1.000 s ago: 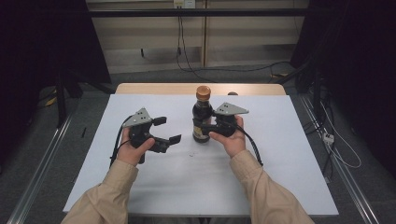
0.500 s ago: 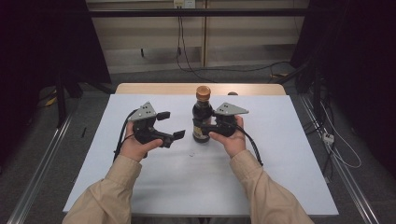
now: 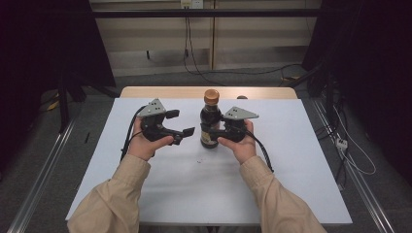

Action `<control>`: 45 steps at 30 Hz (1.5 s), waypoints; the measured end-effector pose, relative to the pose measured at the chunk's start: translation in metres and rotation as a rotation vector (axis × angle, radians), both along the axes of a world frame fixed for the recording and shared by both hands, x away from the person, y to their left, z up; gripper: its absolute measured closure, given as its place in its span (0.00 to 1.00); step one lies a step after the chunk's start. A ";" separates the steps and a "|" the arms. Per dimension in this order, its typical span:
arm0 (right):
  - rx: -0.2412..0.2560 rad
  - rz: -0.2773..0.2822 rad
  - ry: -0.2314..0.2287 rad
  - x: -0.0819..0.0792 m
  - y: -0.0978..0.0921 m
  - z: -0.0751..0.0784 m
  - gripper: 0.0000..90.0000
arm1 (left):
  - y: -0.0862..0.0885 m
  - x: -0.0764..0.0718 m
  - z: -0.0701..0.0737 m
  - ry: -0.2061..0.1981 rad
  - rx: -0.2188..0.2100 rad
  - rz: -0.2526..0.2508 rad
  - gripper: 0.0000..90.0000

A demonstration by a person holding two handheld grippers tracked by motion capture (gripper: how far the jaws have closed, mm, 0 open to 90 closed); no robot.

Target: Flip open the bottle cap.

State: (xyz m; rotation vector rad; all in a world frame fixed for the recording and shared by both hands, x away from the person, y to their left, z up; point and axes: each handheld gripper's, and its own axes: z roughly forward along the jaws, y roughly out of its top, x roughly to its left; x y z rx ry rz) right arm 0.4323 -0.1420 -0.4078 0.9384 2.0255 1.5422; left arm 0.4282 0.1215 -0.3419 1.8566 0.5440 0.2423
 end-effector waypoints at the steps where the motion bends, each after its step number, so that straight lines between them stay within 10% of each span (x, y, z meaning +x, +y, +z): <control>1: 0.001 0.000 -0.001 0.000 0.000 0.000 0.34 | 0.000 0.001 0.001 0.000 0.001 -0.001 0.16; 34: -0.002 -0.004 0.003 -0.001 0.000 0.000 0.34 | -0.025 0.023 0.034 0.003 0.052 -0.043 0.94; 45: -0.004 -0.006 0.006 -0.001 0.001 0.000 0.34 | -0.033 0.026 0.051 -0.006 0.046 -0.050 1.00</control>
